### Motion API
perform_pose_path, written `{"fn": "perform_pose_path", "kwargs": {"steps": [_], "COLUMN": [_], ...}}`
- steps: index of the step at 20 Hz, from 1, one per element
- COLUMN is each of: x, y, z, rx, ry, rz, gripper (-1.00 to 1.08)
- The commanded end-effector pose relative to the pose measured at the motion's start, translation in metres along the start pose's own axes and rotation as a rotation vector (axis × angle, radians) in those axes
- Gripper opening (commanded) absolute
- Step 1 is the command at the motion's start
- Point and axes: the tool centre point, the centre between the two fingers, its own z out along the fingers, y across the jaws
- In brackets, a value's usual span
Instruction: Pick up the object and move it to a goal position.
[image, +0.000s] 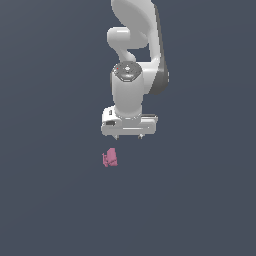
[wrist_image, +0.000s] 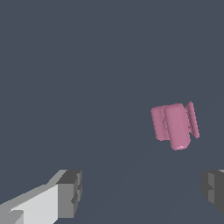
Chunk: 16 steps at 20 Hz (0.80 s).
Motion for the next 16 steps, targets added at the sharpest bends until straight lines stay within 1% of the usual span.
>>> {"fn": "perform_pose_path", "kwargs": {"steps": [1,11,16], "x": [0.0,0.001,0.001], "y": [0.0,0.001,0.002], "z": [0.0,-0.012,-0.011], "rx": [0.0,0.007,0.006], "ry": [0.0,0.004,0.003], "rz": [0.0,-0.021,-0.022], "gripper": [1.0,1.0,1.0]}}
